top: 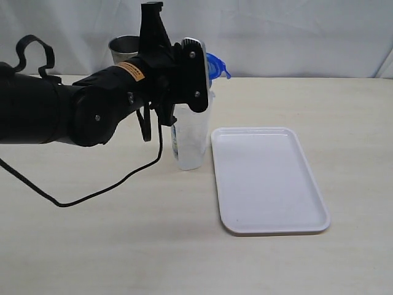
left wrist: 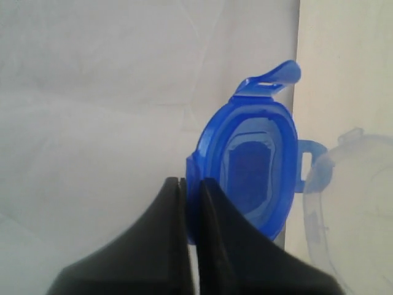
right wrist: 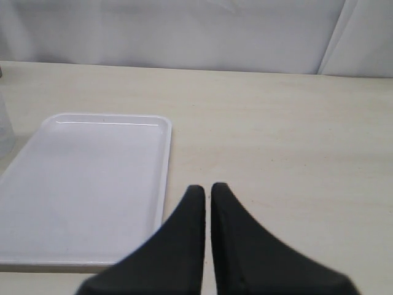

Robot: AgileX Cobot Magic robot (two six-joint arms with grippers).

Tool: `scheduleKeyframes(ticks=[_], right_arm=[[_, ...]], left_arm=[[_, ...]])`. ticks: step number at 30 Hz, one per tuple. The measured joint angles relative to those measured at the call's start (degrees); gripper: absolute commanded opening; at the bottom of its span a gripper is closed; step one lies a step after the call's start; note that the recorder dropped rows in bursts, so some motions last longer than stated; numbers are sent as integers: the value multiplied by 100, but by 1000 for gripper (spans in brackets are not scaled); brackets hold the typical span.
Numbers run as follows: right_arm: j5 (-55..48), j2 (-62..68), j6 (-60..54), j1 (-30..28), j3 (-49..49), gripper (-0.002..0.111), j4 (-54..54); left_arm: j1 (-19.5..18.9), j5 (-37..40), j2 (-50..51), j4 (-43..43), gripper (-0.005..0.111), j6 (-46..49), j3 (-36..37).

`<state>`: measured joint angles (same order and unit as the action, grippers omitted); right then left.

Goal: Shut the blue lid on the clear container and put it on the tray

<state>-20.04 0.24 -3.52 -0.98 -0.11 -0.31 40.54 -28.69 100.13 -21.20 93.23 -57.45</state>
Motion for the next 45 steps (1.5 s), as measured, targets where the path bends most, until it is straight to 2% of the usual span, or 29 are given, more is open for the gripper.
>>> scheduleKeyframes(ticks=[15,26,34,45], right_arm=[[0,0,0,0,0,4,0],[0,0,0,0,0,4,0],[0,0,0,0,0,4,0],[0,0,0,0,0,4,0]], left_arm=[[35,677,-174,-185,0,137,0],[108,739,-174,-711,0,714,0],[317,787,-174,-913,0,959,0],[341,765,-234,-2120,0,2139,0]])
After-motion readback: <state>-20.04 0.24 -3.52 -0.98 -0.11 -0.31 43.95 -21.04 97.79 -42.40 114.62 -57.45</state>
